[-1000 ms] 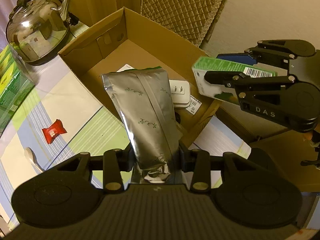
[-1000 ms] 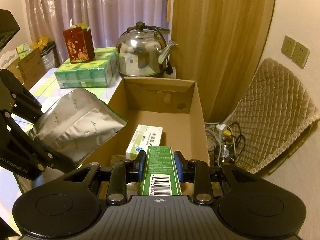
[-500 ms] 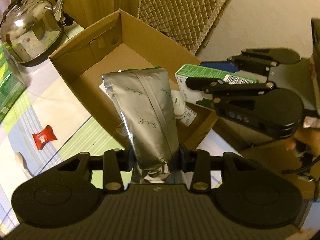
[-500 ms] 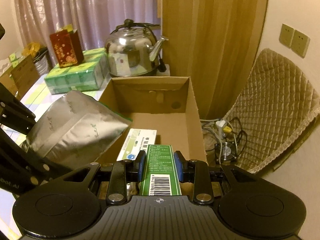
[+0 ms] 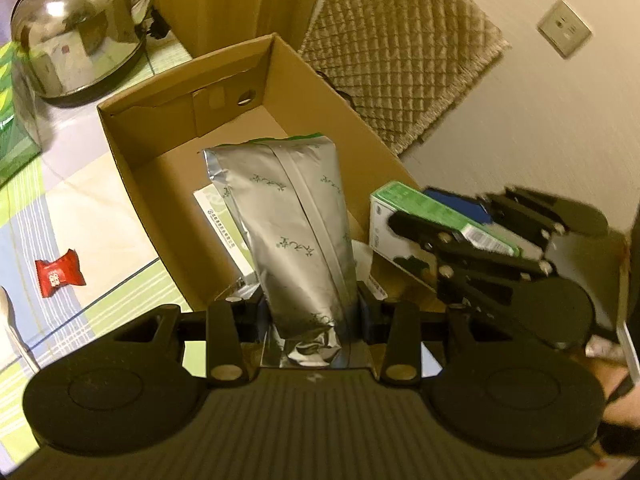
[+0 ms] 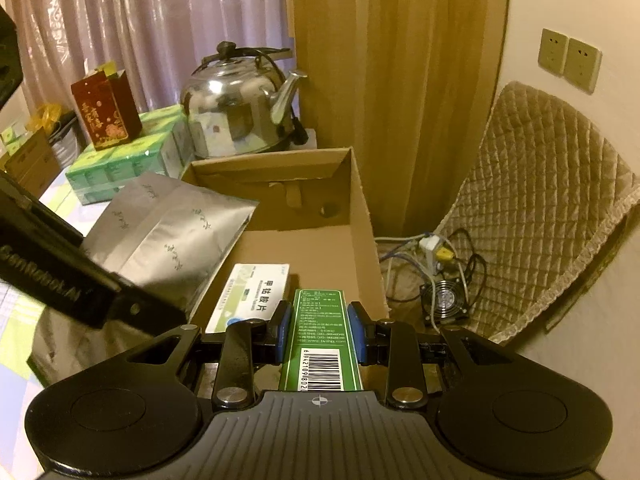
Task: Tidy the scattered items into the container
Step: 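Open the left tool to drop the foil packet while the right tool drops the green box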
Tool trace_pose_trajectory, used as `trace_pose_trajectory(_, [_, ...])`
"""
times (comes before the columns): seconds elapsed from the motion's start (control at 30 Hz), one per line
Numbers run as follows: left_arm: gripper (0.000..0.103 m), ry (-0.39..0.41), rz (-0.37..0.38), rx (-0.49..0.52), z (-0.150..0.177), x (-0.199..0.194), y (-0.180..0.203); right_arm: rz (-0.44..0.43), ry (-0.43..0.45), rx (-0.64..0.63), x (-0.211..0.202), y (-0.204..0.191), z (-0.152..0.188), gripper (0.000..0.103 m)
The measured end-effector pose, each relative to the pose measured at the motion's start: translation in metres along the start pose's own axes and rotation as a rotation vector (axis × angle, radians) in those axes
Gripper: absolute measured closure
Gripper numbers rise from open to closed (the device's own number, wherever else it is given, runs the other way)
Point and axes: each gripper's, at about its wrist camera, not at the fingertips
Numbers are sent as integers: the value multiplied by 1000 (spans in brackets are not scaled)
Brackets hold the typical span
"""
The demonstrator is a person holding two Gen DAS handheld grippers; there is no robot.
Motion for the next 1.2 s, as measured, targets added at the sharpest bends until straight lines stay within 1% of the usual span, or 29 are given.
trace_pose_trajectory(0.03, [67,2,-2,-15,-1,3,-2,0,-1,1,1,1,0,75])
trace_pose_trajectory(0.1, [67,34,-25,-86,-3,8,-5,0,-1,5,2,3,1,75])
trace_pose_trajectory(0.2, [67,44,-31,-139,-5,15,-11,0,-2,11,4,5,3,75])
trace_pose_trajectory(0.33, [67,52,-37,-194,-6,23,-16,-1,-6,14,8,6,3,75])
trace_pose_trajectory(0.43, [67,59,-53,-215,-6,28,-16,0,-7,17,10,6,4,75])
trace_pose_trajectory(0.67, [67,58,-74,-231,-5,37,-18,2,-7,17,11,7,4,75])
trace_pose_trajectory(0.7, [69,61,-77,-233,-5,37,-18,2,-8,17,12,7,4,76])
trace_pose_trajectory(0.77, [69,63,-80,-242,-6,36,-20,2,-8,19,12,7,3,75])
trace_pose_trajectory(0.97, [69,90,-81,-241,-5,25,-23,-2,-2,22,12,8,2,75])
trace_pose_trajectory(1.1, [69,122,-93,-237,-1,13,-25,-5,1,25,14,6,0,75])
trace_pose_trajectory(1.2, [69,130,-85,-229,4,5,-28,-9,3,26,17,2,-2,75])
Point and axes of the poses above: each gripper's, at about its wrist camera, not at the fingertips, and x roughly the way its jaws point, y to its right, z to its underside, and after that the axes turned 10 degrees about y, right-handed
